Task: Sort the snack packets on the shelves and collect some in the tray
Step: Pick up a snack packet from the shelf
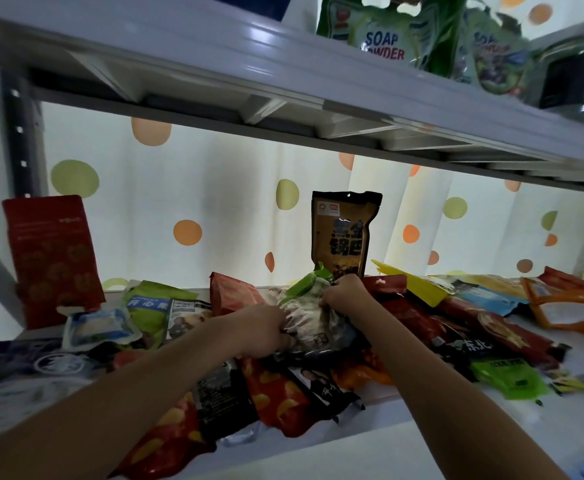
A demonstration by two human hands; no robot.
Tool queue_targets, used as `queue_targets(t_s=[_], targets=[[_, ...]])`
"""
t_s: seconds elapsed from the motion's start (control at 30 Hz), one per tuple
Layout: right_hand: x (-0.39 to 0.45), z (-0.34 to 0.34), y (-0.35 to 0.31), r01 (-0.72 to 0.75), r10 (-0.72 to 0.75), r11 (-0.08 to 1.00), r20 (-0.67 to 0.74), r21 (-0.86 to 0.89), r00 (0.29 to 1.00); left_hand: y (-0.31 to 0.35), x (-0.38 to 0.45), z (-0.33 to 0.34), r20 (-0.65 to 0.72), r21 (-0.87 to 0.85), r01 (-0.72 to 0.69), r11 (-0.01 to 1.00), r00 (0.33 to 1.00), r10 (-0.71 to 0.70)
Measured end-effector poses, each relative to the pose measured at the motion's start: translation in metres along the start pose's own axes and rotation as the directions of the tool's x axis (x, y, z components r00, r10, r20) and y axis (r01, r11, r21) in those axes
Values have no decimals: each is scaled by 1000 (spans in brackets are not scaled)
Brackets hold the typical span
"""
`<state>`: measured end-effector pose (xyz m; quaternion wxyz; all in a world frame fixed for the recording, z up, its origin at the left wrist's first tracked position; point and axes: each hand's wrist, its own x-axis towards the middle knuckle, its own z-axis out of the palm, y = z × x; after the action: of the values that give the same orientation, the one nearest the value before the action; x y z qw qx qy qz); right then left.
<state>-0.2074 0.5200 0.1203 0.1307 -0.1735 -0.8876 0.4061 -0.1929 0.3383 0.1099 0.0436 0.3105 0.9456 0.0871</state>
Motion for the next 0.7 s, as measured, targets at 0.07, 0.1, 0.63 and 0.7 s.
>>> queue_targets(t_s=[0.07,0.1,0.63,0.7], targets=[[-1,2,2,32,-29,997,-59,65,998,-2,-3,1,-1,-11,13,1000,1000,-13],[-3,2,1,38,-30,994,-73,102,997,-3,-3,1,0,-17,21,1000,1000,-21],[-68,-20,-26,209,-30,663,-252,719,967,-18,-4,-20,-167,-681,41,731,963,-210],[-80,-17,-32,216,-45,605,-238,766,970,-19,-4,-23,-218,-785,-58,616,958,-188]])
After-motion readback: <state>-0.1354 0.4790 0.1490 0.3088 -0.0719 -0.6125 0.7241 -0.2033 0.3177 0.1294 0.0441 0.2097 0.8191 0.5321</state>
